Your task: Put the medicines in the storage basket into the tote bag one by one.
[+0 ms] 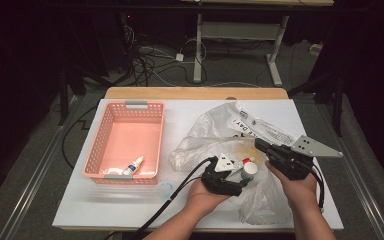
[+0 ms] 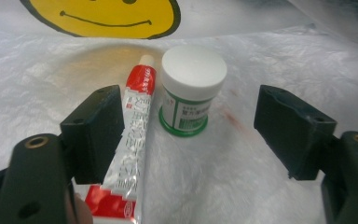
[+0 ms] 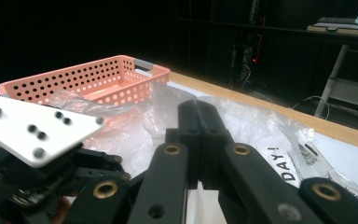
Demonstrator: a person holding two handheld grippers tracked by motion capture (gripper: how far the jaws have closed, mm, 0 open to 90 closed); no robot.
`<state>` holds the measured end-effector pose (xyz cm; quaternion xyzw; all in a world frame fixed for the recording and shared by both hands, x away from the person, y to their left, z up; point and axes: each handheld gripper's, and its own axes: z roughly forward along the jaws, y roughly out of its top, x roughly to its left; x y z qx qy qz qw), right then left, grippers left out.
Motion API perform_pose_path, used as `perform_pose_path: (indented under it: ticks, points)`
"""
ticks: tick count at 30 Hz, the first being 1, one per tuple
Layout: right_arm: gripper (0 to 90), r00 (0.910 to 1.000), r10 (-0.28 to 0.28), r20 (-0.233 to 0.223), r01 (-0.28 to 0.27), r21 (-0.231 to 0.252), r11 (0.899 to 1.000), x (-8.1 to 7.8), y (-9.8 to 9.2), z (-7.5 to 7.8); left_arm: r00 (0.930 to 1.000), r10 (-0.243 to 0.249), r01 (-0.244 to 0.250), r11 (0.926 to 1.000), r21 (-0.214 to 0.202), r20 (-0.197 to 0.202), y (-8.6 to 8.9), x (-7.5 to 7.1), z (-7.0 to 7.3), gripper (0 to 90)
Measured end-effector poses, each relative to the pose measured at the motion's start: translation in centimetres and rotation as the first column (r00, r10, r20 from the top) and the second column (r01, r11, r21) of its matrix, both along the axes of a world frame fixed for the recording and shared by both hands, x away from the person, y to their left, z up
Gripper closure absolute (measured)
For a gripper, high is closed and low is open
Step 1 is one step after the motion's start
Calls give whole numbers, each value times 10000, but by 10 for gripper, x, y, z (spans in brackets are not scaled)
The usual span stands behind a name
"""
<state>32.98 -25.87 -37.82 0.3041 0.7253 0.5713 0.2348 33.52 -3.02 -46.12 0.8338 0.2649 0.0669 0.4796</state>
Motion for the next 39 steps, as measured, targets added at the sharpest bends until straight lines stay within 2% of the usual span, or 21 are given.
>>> perform_pose_path:
  ticks: [2, 5, 7, 9, 11, 15, 19, 21, 24, 31, 35, 39]
  points:
    - [900, 10000, -8, -10, 8, 23, 10000, -1, 1, 0, 9999, 76, -76, 10000, -2, 82, 5, -4, 1, 169]
    - [900, 10000, 32, 31, -32, 22, 10000, -1, 1, 1, 9999, -149, 149, 9995, 264, -6, 12, -10, 0, 135]
    - [900, 10000, 11, 71, -11, 20, 10000, -1, 1, 1, 9997, -247, 251, 9981, 564, -81, 15, -15, -1, 47]
    - [900, 10000, 23, 40, -23, -5, 10000, -1, 0, 1, 9993, -349, 356, 9969, 708, -107, 20, -21, 0, 11]
    - [900, 10000, -20, -8, 20, 5, 10000, -1, 0, 1, 9993, -370, 374, 9969, 698, -63, 26, -26, 4, 0]
    - [900, 10000, -39, -26, 39, -24, 10000, 0, 1, 0, 9985, -538, 535, 9977, 422, 53, 40, -38, 16, 0]
    - [900, 10000, -20, -61, 19, -65, 10000, 0, 2, -1, 9978, -613, 608, 9979, 216, 251, 62, -55, 29, 0]
    - [900, 10000, -26, -85, 26, -51, 10000, 0, 3, -2, 9980, -423, 405, 9984, 388, 466, 74, -59, 31, 0]
    - [900, 9999, 24, -121, -25, -95, 10000, 0, 4, -3, 9997, -154, 151, 9997, 168, 193, 93, -63, 33, 0]
    - [900, 9999, -45, -143, 45, -42, 10000, 1, 2, -3, 9971, 721, -724, 9973, 97, 240, 141, -70, 37, 3]
    - [900, 9999, -51, -152, 51, -38, 10000, 1, 1, -3, 9908, 1327, -1325, 9912, -67, 261, 167, -67, 38, 22]
    - [900, 9998, -69, -176, 68, -39, 10000, 1, 1, -3, 9798, 1988, -1983, 9799, -227, 227, 189, -59, 40, 24]
